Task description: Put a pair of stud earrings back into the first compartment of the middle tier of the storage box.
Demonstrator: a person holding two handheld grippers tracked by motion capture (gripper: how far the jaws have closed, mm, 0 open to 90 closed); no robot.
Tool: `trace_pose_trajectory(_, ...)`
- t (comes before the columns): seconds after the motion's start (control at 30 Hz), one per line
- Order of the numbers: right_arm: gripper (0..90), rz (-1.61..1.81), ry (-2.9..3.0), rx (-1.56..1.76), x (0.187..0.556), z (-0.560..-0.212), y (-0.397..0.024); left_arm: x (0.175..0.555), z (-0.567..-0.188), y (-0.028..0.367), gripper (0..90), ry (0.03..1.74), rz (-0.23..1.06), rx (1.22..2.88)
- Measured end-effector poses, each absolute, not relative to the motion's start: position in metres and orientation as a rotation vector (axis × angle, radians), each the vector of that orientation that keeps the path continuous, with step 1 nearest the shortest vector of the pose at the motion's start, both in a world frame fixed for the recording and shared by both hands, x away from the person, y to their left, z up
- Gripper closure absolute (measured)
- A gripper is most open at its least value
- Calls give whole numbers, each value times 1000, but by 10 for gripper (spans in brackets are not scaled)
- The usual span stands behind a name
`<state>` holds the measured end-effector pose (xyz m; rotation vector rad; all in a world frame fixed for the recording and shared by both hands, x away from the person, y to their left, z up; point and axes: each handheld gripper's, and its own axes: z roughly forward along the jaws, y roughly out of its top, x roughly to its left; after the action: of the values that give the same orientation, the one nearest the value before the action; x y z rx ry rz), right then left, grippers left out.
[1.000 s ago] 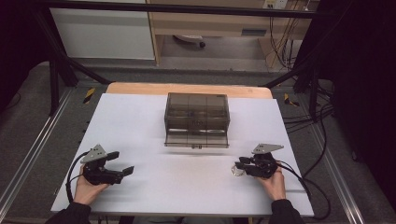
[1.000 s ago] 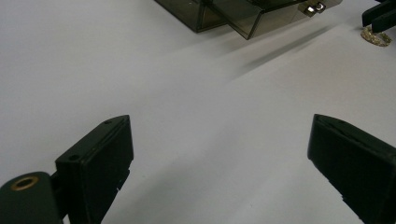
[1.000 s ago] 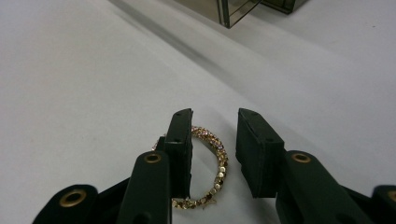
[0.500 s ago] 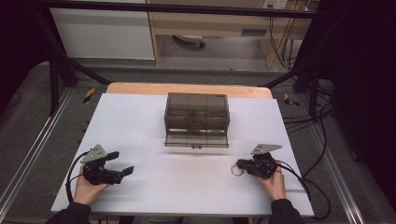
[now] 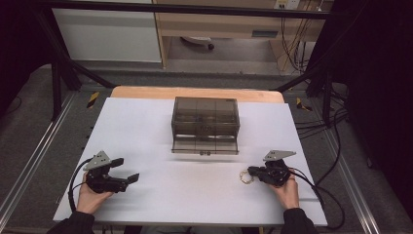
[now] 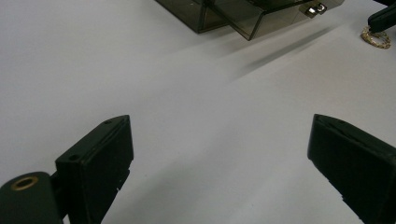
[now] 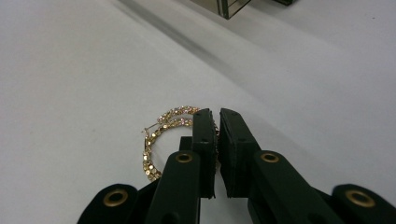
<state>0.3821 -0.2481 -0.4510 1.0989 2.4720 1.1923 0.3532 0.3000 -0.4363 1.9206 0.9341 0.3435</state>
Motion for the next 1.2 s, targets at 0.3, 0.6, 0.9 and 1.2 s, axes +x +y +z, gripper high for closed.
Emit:
trace_pose_trajectory(0.3, 861, 1211, 2445, 1142, 379, -443, -250, 353, -436, 300, 70, 934, 346, 1920)
trace_pose_trajectory(0.6, 867, 1243, 2426, 1132, 375, -428, -243, 353, -436, 300, 70, 934, 349, 1922)
trace_pose_trajectory(0.9, 868, 1265, 2406, 1137, 371, -417, -236, 353, -436, 300, 70, 935, 351, 1923)
trace_pose_trajectory(1.2, 868, 1274, 2395, 1105, 369, -406, -228, 353, -436, 300, 70, 936, 353, 1924)
